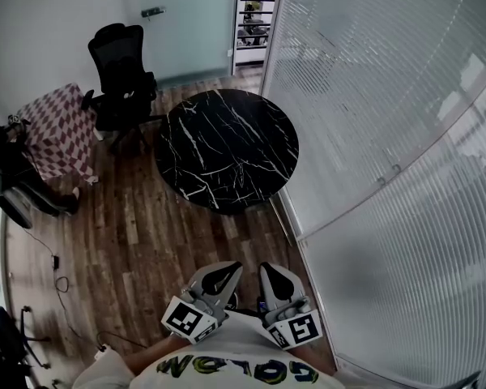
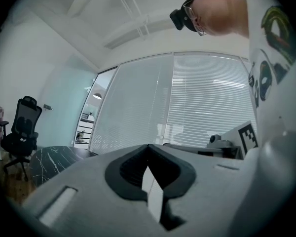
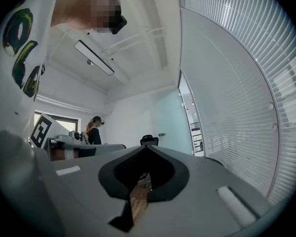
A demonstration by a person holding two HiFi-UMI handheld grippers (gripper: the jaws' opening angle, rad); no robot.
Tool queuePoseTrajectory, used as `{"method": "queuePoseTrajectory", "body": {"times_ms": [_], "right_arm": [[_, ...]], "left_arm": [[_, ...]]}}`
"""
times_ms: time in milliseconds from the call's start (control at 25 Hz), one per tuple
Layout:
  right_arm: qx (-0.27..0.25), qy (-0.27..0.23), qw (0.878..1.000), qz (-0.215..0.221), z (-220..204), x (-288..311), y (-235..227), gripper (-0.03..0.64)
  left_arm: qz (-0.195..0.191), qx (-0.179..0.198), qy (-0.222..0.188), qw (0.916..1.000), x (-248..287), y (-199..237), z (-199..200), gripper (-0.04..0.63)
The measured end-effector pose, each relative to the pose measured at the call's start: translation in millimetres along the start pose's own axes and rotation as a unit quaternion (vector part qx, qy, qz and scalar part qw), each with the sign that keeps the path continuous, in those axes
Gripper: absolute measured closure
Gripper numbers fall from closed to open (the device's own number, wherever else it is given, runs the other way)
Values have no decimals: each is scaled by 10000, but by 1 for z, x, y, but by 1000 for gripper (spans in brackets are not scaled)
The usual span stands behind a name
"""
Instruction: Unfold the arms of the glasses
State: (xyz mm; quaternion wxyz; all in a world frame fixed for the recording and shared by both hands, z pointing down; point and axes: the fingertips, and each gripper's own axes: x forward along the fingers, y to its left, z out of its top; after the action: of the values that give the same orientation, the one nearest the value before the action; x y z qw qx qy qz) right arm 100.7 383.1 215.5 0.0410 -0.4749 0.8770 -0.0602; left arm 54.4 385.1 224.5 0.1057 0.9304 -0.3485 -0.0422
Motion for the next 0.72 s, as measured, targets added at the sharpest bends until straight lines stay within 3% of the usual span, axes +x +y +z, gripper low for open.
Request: {"method": "queuePoseTrajectory", "body": {"times_ms": [400, 720], "right_arm": [[57, 104, 9999, 55, -10, 10, -17, 615], [-46, 142, 9998, 141, -12, 52, -35, 615]], "left_arm": [[31, -18, 55, 10000, 19, 9, -10, 591], [86, -64, -62, 9999, 45, 48, -7, 591]]}}
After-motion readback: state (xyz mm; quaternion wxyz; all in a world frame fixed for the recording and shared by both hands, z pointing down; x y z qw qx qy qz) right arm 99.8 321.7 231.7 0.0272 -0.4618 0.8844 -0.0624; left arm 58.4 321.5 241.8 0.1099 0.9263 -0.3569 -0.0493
